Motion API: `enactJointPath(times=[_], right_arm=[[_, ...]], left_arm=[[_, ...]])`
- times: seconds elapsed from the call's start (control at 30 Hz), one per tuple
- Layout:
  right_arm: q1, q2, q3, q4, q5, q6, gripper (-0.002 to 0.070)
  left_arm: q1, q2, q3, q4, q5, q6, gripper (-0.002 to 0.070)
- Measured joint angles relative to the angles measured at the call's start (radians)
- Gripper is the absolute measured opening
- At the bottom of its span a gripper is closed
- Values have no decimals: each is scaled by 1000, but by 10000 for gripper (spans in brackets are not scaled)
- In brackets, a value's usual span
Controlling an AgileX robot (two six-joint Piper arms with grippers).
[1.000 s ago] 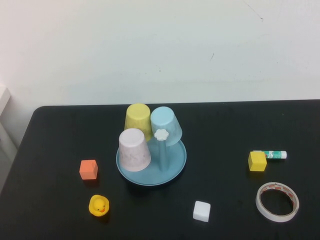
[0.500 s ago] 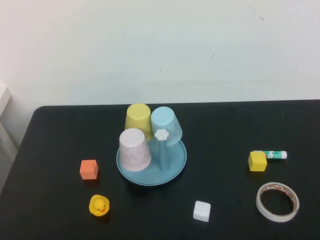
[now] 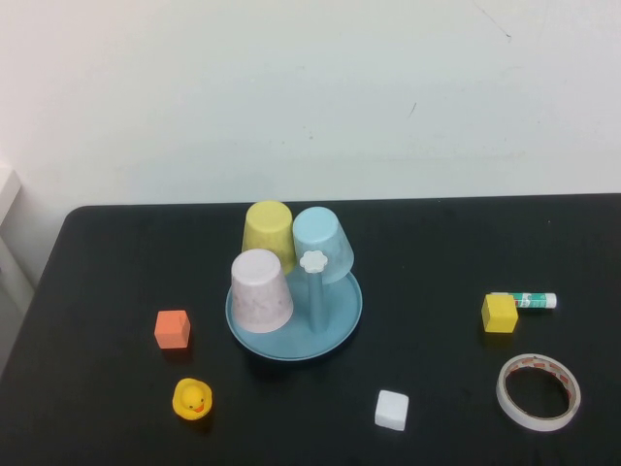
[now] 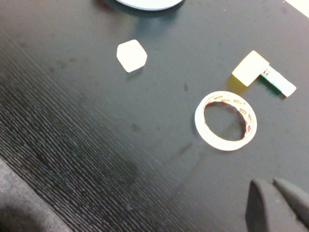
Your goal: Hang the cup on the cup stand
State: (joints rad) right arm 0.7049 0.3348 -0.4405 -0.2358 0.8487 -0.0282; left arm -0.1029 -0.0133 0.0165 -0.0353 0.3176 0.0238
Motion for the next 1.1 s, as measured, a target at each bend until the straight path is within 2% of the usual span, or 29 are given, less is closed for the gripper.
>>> enactJointPath(times=[0.53, 0.63, 0.9, 1.1], right_arm=[[-2, -4, 2, 0, -6, -6, -1], [-47, -40, 18, 15, -51, -58, -1], [-405, -271, 182, 72, -387, -178, -1], [-660, -347, 355, 191, -516, -186, -1]], left_arm=[[0, 0, 0, 0, 0, 0, 1], [0, 0, 0, 0, 0, 0, 0], [0, 0, 0, 0, 0, -8, 0], [0, 0, 0, 0, 0, -8, 0]])
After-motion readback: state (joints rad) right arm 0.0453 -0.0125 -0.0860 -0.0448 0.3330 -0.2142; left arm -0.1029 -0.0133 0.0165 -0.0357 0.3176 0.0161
